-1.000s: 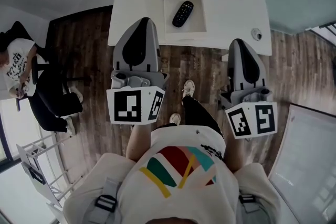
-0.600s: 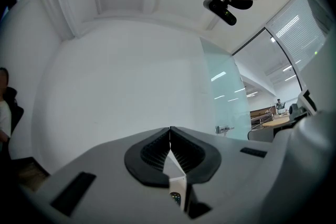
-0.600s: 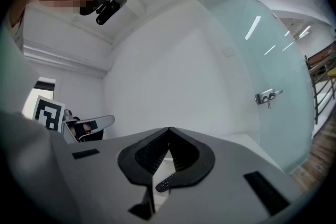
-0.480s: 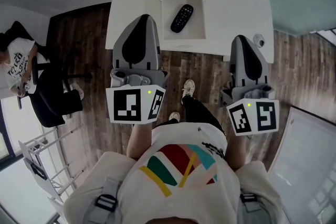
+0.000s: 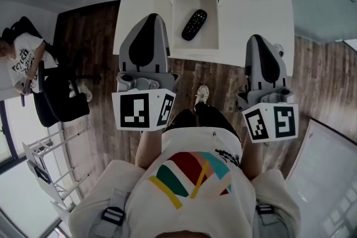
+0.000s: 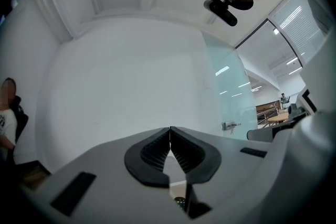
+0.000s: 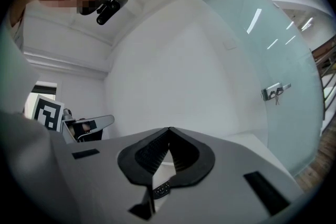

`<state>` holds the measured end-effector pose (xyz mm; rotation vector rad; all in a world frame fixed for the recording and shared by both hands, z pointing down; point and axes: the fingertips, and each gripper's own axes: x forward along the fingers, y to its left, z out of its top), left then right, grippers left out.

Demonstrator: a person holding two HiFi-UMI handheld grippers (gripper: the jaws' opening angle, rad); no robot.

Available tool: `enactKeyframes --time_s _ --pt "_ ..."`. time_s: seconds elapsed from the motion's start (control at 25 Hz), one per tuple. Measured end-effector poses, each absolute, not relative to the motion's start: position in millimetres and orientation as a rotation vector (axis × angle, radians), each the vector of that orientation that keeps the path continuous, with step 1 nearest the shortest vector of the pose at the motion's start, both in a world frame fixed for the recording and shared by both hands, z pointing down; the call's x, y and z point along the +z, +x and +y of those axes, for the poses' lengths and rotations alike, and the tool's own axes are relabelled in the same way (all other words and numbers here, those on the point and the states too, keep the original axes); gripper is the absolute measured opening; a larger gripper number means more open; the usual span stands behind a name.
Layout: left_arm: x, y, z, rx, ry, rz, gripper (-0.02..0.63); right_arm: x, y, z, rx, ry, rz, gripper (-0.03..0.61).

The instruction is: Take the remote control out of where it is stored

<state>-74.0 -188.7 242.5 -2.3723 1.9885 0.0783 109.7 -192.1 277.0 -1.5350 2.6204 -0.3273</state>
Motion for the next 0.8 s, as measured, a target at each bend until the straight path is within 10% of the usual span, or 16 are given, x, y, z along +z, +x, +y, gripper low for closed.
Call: enactKeyframes --time_s 0.8 --pt "235.3 -93.3 -223.3 0.07 -2.388 1.99 0.009 264.1 86.5 -230.7 -0.278 -1.49 2.635 0.002"
